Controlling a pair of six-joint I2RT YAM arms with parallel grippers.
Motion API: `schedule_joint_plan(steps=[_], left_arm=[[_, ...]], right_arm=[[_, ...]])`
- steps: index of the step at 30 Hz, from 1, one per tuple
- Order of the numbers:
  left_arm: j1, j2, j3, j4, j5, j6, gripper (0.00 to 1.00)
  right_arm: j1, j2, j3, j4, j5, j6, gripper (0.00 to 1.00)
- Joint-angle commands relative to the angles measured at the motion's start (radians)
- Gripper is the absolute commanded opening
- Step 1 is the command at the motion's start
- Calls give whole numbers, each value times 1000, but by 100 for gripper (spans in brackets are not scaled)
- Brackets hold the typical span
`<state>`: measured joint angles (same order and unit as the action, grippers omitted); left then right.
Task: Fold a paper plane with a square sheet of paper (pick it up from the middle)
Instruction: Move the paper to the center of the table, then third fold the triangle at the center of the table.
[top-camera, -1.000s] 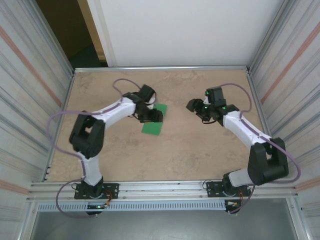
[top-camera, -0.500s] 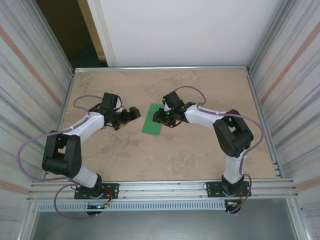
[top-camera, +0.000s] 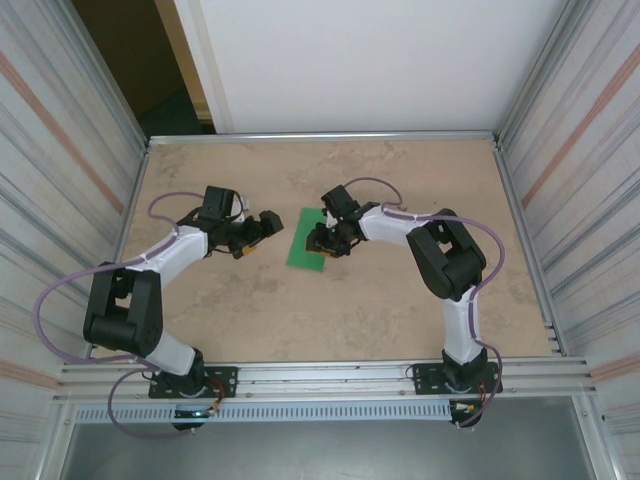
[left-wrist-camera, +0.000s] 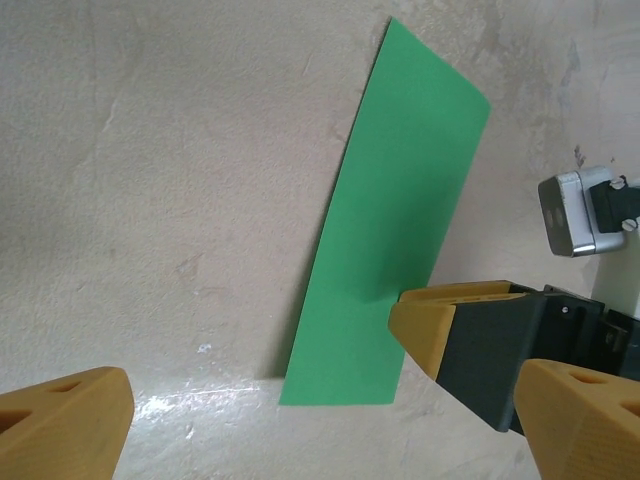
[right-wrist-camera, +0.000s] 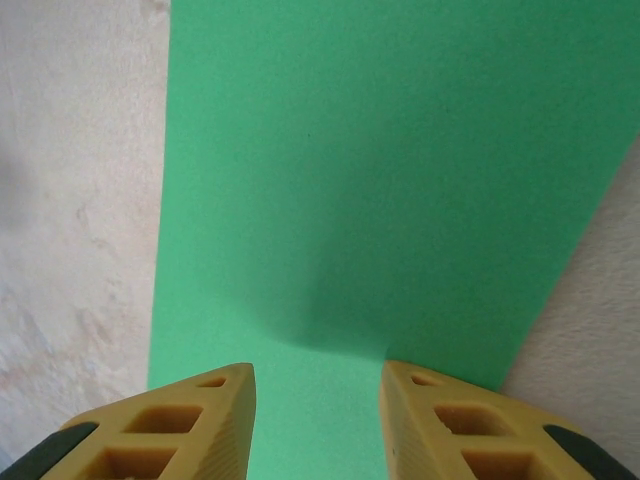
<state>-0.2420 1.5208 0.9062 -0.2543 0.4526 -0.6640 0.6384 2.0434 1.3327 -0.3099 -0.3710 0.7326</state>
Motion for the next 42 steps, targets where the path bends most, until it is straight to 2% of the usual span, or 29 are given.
schedule_joint_plan(steps=[1,5,9,12,15,19,25,36,42], left_arm=[[2,12,-1,19,50,-12,97],[-3,15,-14,33,99,-8,96],[-28,19,-22,37,119,-10,94],[-63,28,-21,38,132,-20,91],[-97,39,-27,45,145,-39,88],[-145,54,-37,77,164,-74,83],[-199,77,-39,109,150,-93,75],[-224,162,-14,126,191,-133,50],[-233,207,9,112,208,-138,41]], right_arm=[[-15,43,5,-178,32,-159,38],[-40,35,-22,-278,51,-322,38],[-46,-40,-40,-283,10,-388,38],[-59,-142,-79,-177,-6,-258,39],[-73,-241,-191,6,-7,-54,41],[-74,-258,-256,110,-3,76,37],[-93,-188,-239,94,-15,92,30],[-132,-100,-234,42,-37,61,29],[-138,-80,-243,25,-31,52,28]])
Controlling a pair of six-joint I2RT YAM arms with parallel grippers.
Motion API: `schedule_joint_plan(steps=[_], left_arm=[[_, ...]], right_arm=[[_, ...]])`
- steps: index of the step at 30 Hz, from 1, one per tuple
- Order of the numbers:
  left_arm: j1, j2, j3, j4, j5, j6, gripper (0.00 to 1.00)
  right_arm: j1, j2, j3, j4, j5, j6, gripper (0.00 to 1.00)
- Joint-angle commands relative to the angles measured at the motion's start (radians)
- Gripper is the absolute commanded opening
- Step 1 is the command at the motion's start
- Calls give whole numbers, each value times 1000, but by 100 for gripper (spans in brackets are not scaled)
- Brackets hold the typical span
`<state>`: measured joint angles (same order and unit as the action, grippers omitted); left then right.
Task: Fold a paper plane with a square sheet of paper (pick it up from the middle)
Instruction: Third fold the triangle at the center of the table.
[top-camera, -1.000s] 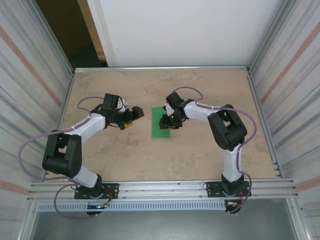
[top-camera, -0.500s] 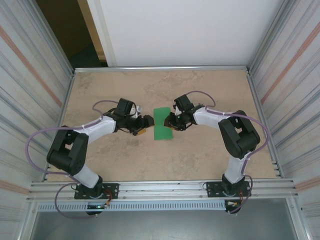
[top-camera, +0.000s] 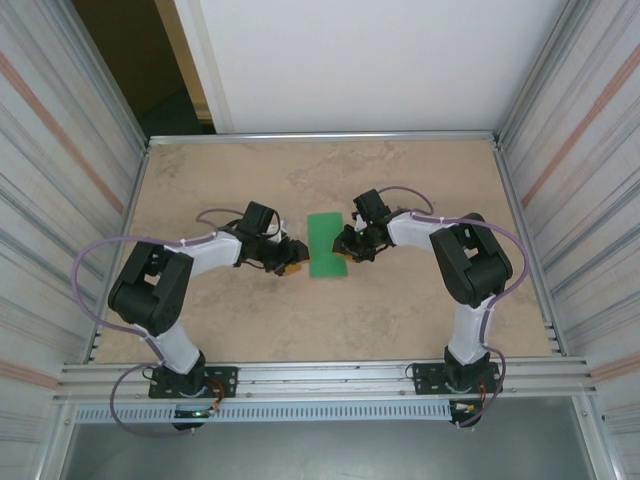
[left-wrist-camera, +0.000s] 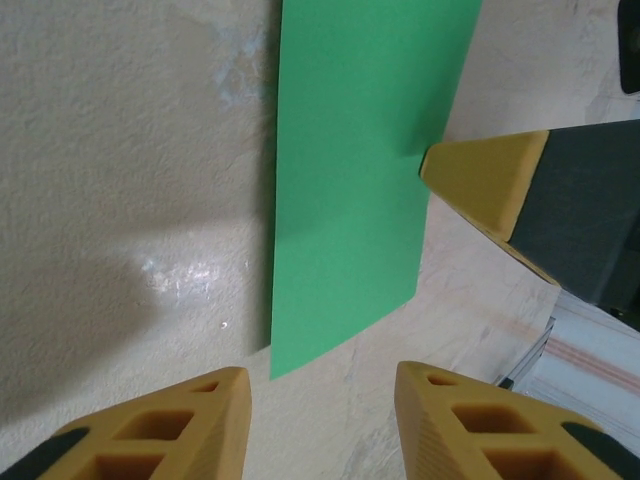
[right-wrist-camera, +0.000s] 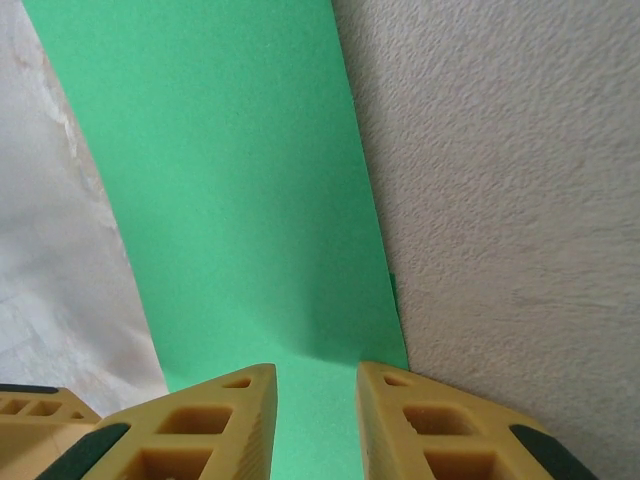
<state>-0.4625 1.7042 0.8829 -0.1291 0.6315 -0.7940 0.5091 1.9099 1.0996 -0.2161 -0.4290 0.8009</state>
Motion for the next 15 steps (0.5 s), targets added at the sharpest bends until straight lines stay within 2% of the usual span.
schedule_joint_plan(steps=[1,5,15], left_arm=[[-16,29,36,-16,31,-7,39],[-27,57,57,-46,3,-1,35],[-31,127,134,-61,-38,29,35]], right_arm=[[-9,54,-12,-68,27,-19,28],[-10,55,-16,-66,27,-20,27],[-14,58,-19,-62,19,-19,27]])
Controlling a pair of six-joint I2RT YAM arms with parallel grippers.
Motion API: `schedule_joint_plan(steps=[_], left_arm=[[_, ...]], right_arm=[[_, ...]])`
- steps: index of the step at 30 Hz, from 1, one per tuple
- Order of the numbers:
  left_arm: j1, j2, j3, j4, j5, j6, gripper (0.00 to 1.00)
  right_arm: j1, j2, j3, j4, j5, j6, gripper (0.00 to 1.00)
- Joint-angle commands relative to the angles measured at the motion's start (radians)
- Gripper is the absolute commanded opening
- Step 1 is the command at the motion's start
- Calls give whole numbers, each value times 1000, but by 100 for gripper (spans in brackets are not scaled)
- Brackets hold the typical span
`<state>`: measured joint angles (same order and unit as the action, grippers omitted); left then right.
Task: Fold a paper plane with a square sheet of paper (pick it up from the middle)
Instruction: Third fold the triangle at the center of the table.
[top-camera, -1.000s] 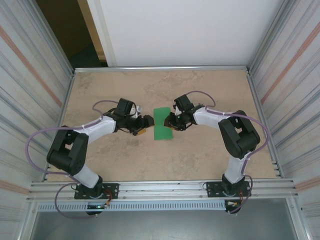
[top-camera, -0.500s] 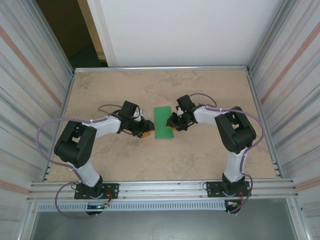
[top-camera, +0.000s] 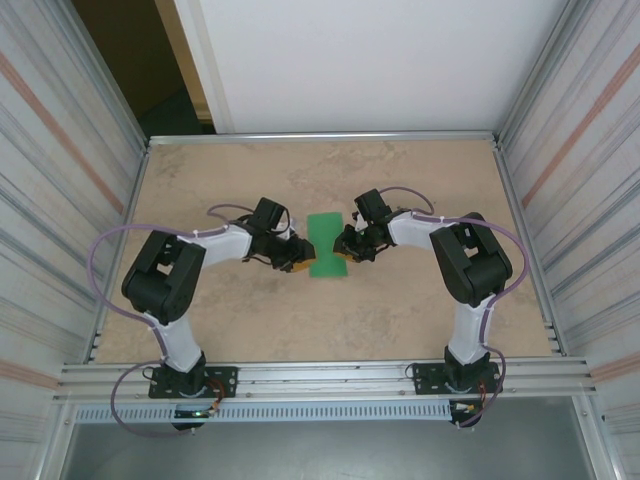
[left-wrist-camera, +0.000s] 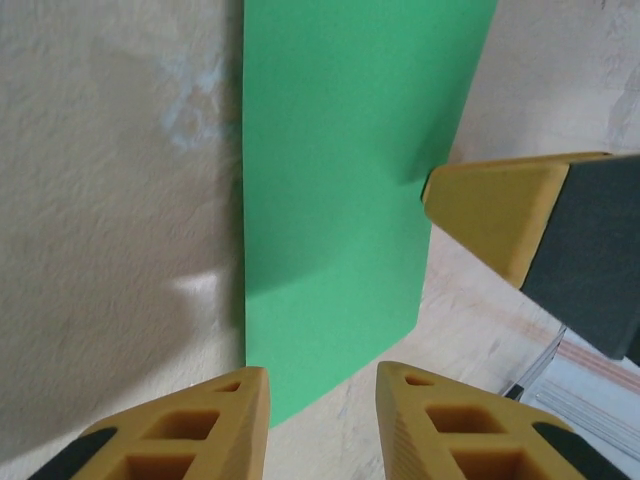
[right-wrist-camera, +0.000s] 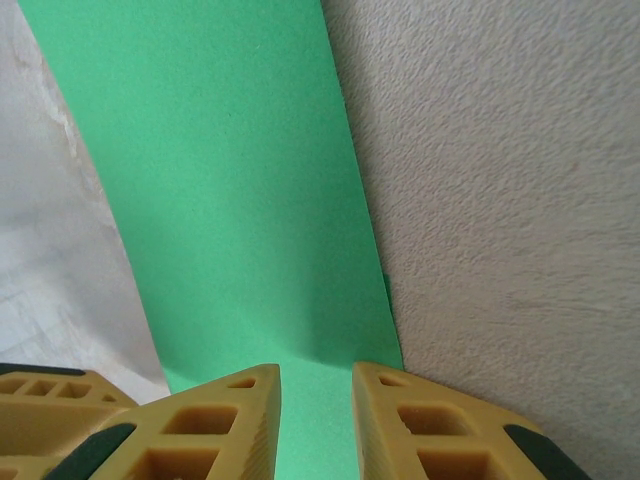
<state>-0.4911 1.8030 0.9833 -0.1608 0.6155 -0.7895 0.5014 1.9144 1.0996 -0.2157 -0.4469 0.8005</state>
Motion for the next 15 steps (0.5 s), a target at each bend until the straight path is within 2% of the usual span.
schedule_joint_plan(steps=[1,5,10,15], left_arm=[[-3,35,44,-46,-37,34,36],[-3,51,83,-76,-77,68,35],[-3,87,98,-53,-47,60,35],[-3,103,128,-87,-76,71,39]], right_arm=[[-5,54,-20,-62,38,-18,27],[-6,52,-20,-62,36,-20,27],[-7,53,-23,-61,31,-22,27],[-9,47,-21,-57,20,-24,27]])
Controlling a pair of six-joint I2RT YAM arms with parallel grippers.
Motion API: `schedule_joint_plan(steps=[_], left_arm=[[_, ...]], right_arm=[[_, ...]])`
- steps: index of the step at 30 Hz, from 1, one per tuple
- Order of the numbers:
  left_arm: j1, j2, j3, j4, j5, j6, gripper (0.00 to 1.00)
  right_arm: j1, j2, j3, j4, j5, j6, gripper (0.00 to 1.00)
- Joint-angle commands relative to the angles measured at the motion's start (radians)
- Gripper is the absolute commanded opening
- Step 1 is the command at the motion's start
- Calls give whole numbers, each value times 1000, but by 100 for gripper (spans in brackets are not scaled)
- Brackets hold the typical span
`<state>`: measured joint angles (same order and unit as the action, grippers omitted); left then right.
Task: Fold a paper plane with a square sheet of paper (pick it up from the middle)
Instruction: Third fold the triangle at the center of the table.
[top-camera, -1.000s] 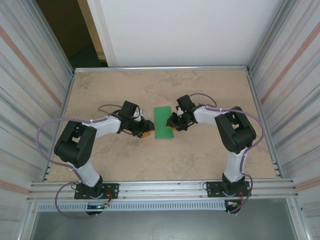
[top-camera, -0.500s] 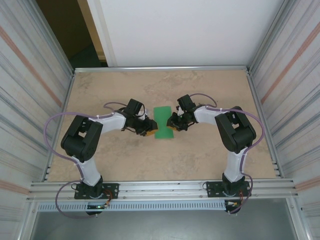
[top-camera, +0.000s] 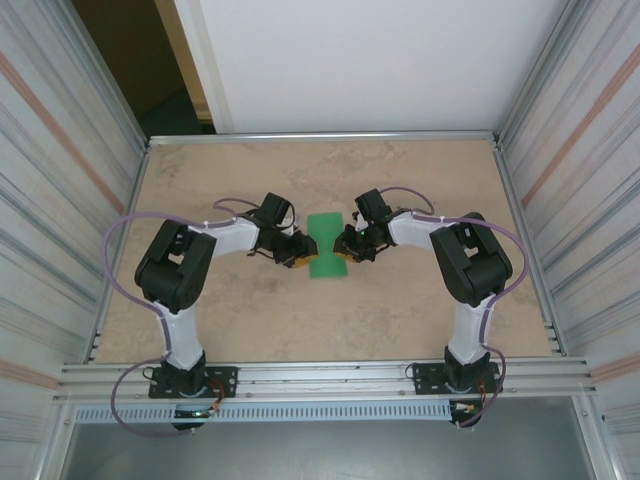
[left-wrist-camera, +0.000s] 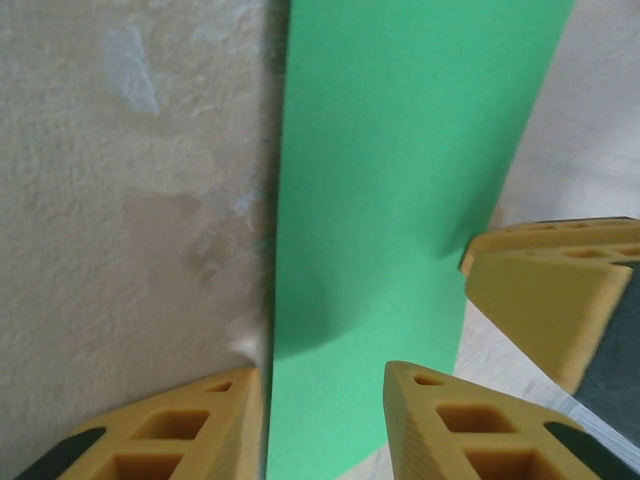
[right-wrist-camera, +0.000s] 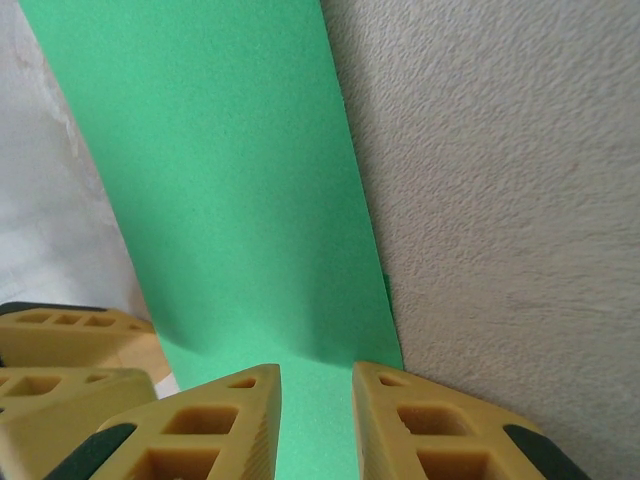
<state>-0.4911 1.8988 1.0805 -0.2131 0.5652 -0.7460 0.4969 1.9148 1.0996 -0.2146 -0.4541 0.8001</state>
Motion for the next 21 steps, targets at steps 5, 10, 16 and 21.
schedule_joint_plan(steps=[5,10,16,21], left_arm=[[-3,22,32,-12,-1,25,39],[1,15,21,42,93,11,36],[40,-26,-41,174,196,-38,34],[46,4,-31,165,212,-41,31]], right_arm=[[-6,49,-24,-57,24,-24,27],[-6,50,-25,-57,26,-26,27],[-7,48,-27,-55,28,-26,26],[-9,47,-31,-52,27,-26,27]])
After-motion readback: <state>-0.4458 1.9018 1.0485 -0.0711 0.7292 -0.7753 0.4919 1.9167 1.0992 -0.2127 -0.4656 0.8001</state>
